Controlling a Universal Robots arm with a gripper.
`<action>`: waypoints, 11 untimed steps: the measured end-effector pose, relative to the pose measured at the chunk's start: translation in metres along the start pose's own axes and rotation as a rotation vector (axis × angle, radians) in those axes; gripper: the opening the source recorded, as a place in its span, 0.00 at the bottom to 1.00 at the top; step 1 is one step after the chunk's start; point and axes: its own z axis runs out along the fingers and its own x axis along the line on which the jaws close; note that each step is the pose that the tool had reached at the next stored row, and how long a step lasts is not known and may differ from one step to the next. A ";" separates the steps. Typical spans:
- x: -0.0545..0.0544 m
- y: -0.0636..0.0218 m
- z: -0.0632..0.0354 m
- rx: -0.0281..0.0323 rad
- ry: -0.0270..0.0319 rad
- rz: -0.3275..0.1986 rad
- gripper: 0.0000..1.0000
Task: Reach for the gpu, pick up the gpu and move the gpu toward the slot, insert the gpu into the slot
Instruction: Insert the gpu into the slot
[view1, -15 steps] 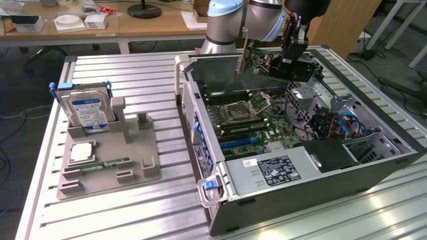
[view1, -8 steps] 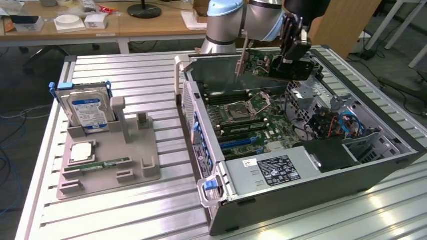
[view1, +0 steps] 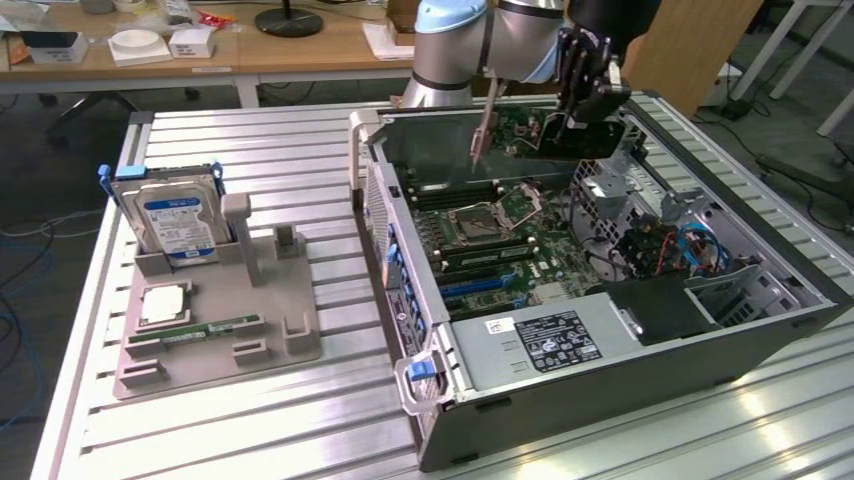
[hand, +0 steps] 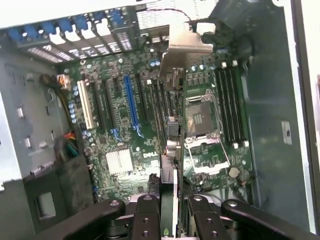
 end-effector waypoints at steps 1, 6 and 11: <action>0.000 0.0000 0.0003 -0.0004 -0.0004 -0.018 0.26; 0.000 0.0000 0.0026 -0.0023 -0.0019 -0.109 0.26; 0.000 0.0001 0.0063 -0.0042 -0.0033 -0.196 0.26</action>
